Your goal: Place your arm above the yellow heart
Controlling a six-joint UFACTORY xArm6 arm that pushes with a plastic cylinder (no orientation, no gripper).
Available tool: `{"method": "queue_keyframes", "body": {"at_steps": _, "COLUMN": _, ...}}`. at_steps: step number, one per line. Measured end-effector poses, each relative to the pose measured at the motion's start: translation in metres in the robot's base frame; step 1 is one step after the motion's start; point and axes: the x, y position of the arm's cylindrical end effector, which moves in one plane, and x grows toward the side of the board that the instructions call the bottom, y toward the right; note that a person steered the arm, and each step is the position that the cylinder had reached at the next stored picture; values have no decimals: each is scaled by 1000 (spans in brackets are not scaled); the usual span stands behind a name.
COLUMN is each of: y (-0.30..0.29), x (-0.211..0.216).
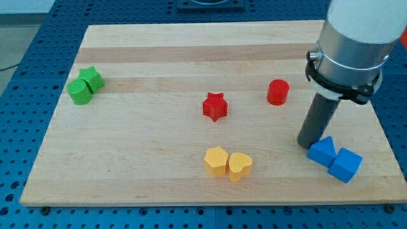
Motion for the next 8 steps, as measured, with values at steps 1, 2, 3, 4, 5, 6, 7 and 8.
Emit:
{"method": "queue_keyframes", "body": {"at_steps": 1, "y": 3, "x": 0}}
{"method": "queue_keyframes", "body": {"at_steps": 2, "y": 3, "x": 0}}
{"method": "queue_keyframes", "body": {"at_steps": 3, "y": -21, "x": -4}}
{"method": "queue_keyframes", "body": {"at_steps": 4, "y": -67, "x": -5}}
{"method": "queue_keyframes", "body": {"at_steps": 5, "y": -93, "x": -5}}
{"method": "queue_keyframes", "body": {"at_steps": 6, "y": -98, "x": -6}}
{"method": "queue_keyframes", "body": {"at_steps": 7, "y": -98, "x": -6}}
{"method": "queue_keyframes", "body": {"at_steps": 8, "y": -99, "x": -10}}
